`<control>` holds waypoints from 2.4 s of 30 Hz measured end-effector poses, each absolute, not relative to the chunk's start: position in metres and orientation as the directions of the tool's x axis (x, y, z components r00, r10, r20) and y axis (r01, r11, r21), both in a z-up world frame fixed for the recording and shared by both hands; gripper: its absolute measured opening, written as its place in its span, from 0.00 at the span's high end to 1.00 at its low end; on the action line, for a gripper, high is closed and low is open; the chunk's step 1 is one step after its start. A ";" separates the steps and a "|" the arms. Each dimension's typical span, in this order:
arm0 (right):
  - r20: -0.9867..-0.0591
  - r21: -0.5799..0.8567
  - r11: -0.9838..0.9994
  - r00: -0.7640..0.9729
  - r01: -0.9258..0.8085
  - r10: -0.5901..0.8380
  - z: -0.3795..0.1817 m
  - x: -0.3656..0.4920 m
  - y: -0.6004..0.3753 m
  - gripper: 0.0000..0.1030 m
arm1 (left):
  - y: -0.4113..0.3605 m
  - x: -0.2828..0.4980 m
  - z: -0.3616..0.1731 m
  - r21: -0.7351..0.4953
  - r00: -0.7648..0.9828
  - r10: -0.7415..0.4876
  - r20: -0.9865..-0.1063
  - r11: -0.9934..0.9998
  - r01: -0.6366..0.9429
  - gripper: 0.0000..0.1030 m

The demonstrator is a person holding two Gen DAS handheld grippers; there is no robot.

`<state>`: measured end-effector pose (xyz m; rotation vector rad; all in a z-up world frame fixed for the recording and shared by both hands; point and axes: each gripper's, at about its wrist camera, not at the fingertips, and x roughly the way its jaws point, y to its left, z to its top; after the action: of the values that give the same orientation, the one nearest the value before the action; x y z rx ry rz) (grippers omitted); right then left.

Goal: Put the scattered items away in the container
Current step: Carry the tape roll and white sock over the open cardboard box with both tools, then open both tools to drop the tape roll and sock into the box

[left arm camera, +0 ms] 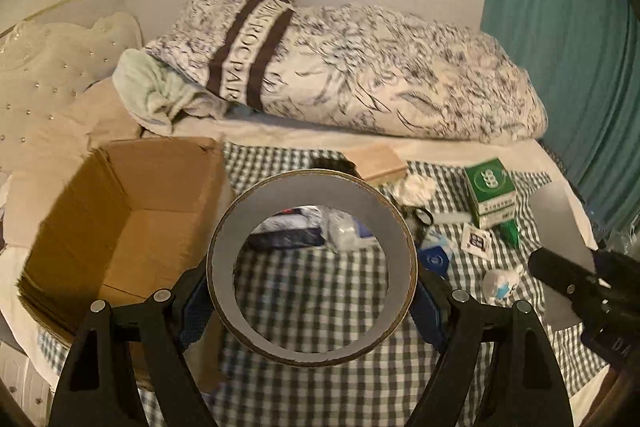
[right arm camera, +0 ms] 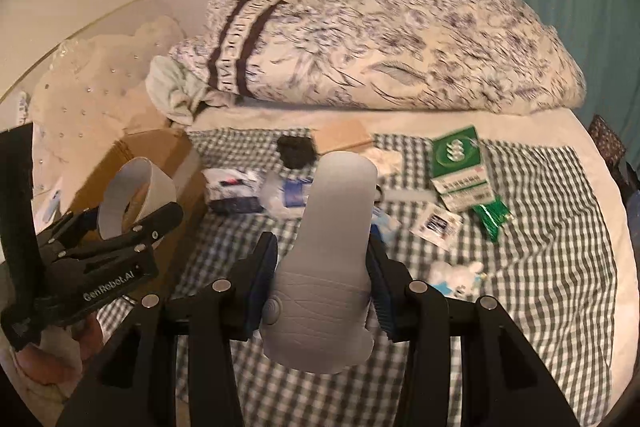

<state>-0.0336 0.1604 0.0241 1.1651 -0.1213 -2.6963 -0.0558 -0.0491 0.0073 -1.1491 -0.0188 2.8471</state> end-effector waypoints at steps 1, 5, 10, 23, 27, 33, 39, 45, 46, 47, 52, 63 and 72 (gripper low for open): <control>-0.709 0.157 -0.974 -0.668 0.163 -0.226 0.026 -0.035 0.154 0.57 | -0.057 -0.056 0.012 -0.035 -0.722 0.057 -0.689 -0.998 -0.045 0.19; -0.701 0.167 -0.963 -0.661 0.212 -0.267 0.034 -0.047 0.124 0.57 | -0.083 -0.060 0.021 -0.021 -0.721 0.017 -0.693 -1.000 -0.004 0.19; -0.685 0.164 -0.939 -0.650 0.303 -0.329 0.048 -0.059 0.077 0.57 | -0.127 -0.062 0.031 -0.022 -0.726 -0.027 -0.687 -0.998 0.059 0.19; -0.646 0.150 -0.836 -0.587 0.528 -0.487 0.062 -0.071 -0.050 0.57 | -0.233 -0.064 0.028 -0.002 -0.694 -0.157 -0.703 -0.975 0.222 0.19; -0.653 0.149 -0.815 -0.563 0.560 -0.506 0.055 -0.074 -0.079 0.57 | -0.254 -0.064 0.018 -0.013 -0.679 -0.164 -0.715 -0.969 0.248 0.19; -0.672 0.147 -0.816 -0.549 0.559 -0.497 0.043 -0.089 -0.104 0.57 | -0.272 -0.072 -0.010 -0.031 -0.653 -0.149 -0.743 -0.966 0.256 0.19; -0.704 0.127 -0.824 -0.536 0.551 -0.467 0.025 -0.107 -0.124 0.57 | -0.278 -0.079 -0.034 -0.042 -0.638 -0.124 -0.760 -0.970 0.240 0.19; -0.731 0.125 -0.830 -0.516 0.543 -0.448 0.007 -0.118 -0.135 0.57 | -0.285 -0.084 -0.050 -0.064 -0.620 -0.100 -0.778 -0.969 0.237 0.19; -0.733 0.125 -0.831 -0.513 0.542 -0.445 0.005 -0.120 -0.136 0.57 | -0.286 -0.085 -0.052 -0.064 -0.619 -0.099 -0.779 -0.970 0.236 0.19; -0.736 0.123 -0.832 -0.512 0.541 -0.442 0.003 -0.121 -0.137 0.57 | -0.287 -0.085 -0.054 -0.069 -0.620 -0.095 -0.778 -0.969 0.236 0.19; -0.756 0.120 -0.834 -0.494 0.539 -0.429 -0.012 -0.129 -0.144 0.57 | -0.290 -0.086 -0.059 -0.080 -0.616 -0.094 -0.782 -0.965 0.249 0.18; -0.720 0.190 -0.844 -0.514 0.501 -0.467 -0.006 -0.130 -0.135 0.28 | -0.282 -0.087 -0.059 -0.062 -0.617 -0.101 -0.780 -0.969 0.237 0.00; -0.720 0.202 -0.844 -0.510 0.497 -0.472 -0.002 -0.126 -0.128 0.28 | -0.280 -0.084 -0.056 -0.065 -0.618 -0.102 -0.780 -0.968 0.242 0.00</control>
<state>-0.1256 -0.1280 -0.0024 1.0985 0.0411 -2.3306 -0.0841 -0.2798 -0.0562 -1.4286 -0.2742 2.9994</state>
